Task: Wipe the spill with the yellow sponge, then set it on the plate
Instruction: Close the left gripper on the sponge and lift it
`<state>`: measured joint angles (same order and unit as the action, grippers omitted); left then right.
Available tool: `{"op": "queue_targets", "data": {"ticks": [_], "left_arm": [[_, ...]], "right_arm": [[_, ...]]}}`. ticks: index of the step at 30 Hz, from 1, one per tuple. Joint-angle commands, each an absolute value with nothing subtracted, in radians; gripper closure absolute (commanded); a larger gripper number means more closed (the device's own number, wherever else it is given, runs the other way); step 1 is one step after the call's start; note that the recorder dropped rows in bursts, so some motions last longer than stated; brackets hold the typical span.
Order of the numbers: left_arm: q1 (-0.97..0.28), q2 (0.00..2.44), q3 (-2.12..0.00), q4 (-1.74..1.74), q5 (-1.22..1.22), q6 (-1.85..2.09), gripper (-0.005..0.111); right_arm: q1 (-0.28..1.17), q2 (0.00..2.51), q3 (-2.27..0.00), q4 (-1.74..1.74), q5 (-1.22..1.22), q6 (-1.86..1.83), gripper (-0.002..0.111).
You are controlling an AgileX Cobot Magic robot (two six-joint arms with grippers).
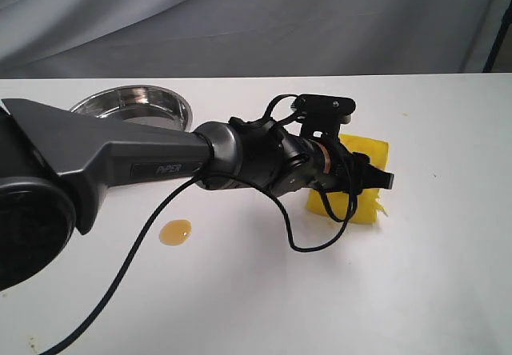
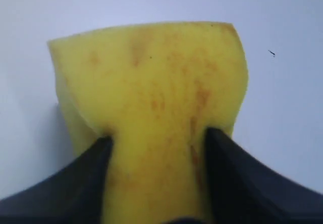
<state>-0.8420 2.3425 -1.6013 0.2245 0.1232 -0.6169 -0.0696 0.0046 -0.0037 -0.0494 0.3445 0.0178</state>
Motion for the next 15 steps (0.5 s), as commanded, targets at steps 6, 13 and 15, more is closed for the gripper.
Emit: {"op": "queue_targets", "data": {"ticks": [6, 13, 15], "left_arm": [[-0.849, 2.346, -1.600, 0.227, 0.124, -0.514, 0.107], [-0.849, 2.276, -1.598, 0.351, 0.149, -0.514, 0.107], [-0.849, 2.255, -1.598, 0.351, 0.169, -0.514, 0.107]], "right_arm": [[-0.069, 0.000, 0.000, -0.045, 0.342, 0.009, 0.108], [-0.069, 0.000, 0.000, -0.045, 0.342, 0.007, 0.108], [-0.069, 0.000, 0.000, -0.045, 0.342, 0.007, 0.108]]}}
